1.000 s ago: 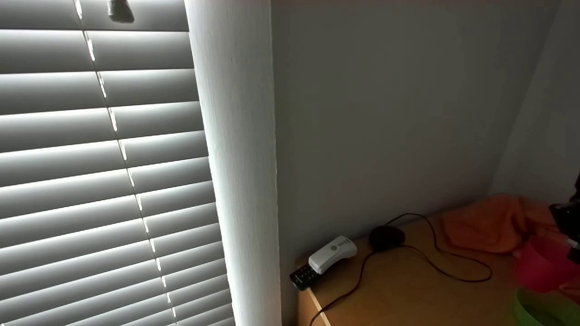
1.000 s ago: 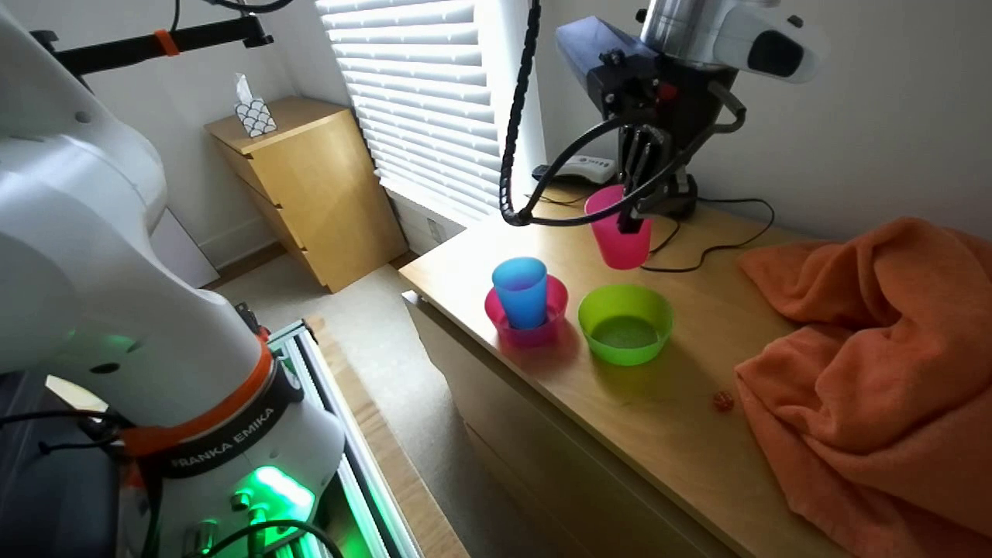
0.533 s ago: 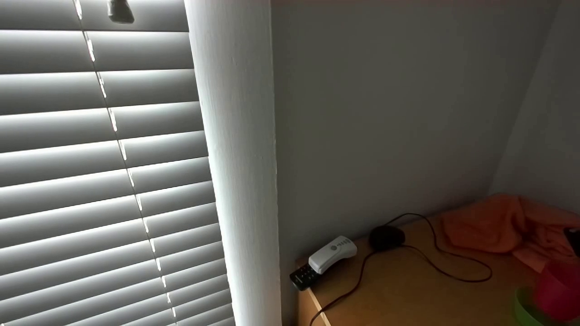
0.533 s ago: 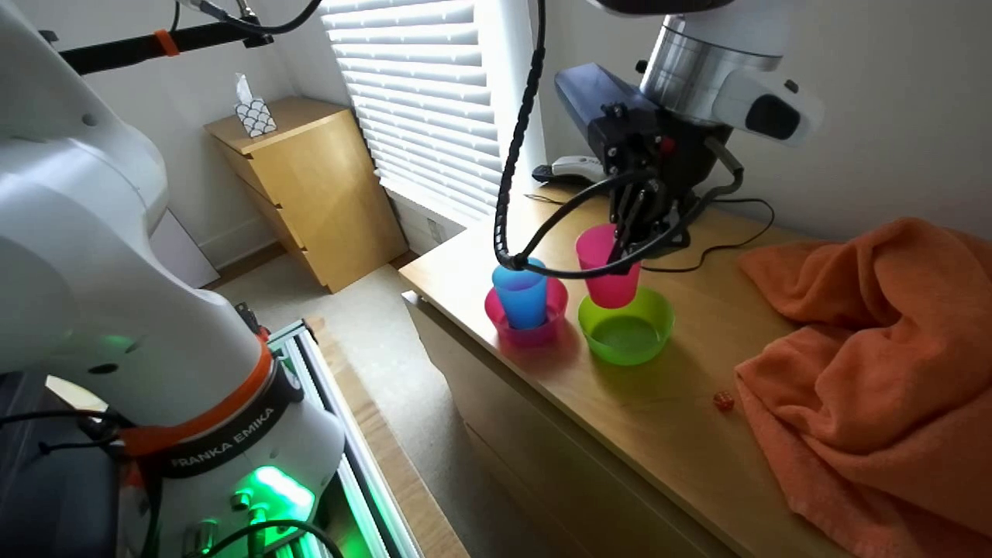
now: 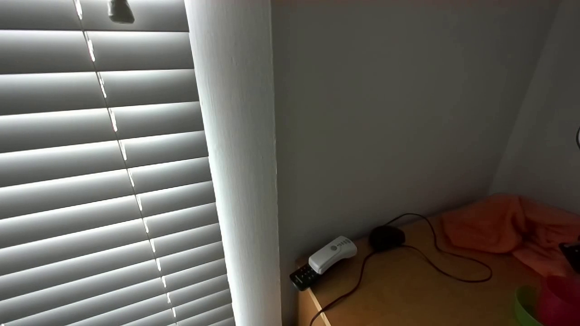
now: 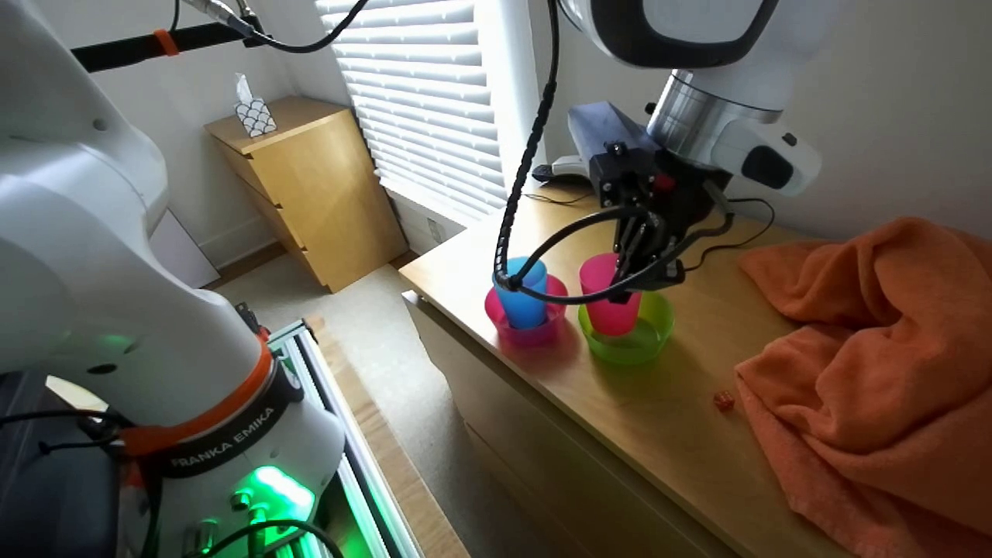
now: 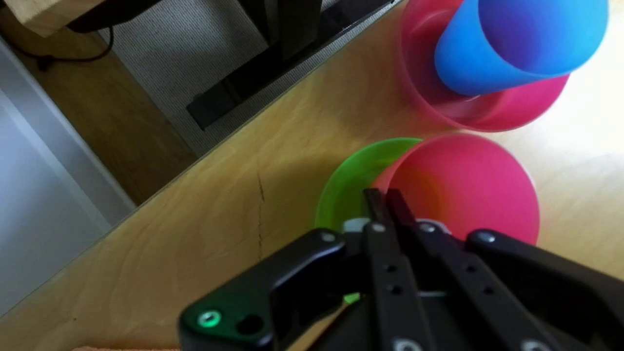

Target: Put the pink cup on the cabinet then place the blue cup in the pink bowl and put the pink cup in the green bowl

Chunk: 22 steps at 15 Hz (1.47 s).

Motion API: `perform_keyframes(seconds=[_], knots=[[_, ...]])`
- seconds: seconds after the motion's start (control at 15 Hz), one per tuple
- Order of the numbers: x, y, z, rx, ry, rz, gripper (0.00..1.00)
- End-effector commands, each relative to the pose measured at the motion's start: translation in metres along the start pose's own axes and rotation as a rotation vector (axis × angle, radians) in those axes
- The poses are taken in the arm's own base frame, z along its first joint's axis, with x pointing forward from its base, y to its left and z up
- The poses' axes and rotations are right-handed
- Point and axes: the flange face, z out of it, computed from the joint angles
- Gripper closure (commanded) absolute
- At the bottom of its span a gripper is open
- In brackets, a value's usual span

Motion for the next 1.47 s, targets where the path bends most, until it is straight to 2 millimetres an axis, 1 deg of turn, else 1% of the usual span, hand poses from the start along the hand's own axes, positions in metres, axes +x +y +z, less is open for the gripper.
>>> perform_keyframes(seconds=[0.0, 0.4, 0.53, 0.67, 0.8, 0.93, 1.07, 1.13, 1.2, 1.4], knots=[[0.008, 0.004, 0.008, 0.006, -0.021, 0.068, 0.99], [0.016, 0.011, 0.015, 0.022, -0.053, 0.172, 0.99], [0.018, 0.012, 0.017, 0.028, -0.057, 0.206, 0.70], [0.018, 0.011, 0.015, 0.057, -0.053, 0.204, 0.56], [0.014, 0.010, 0.008, 0.072, -0.032, 0.193, 0.42], [0.007, 0.006, -0.004, 0.091, 0.009, 0.142, 0.26], [-0.001, 0.001, -0.016, 0.089, 0.054, 0.048, 0.12], [-0.004, -0.003, -0.023, 0.087, 0.074, 0.002, 0.04], [-0.009, -0.008, -0.030, 0.079, 0.095, -0.061, 0.01], [-0.023, -0.024, -0.050, 0.046, 0.127, -0.219, 0.00]])
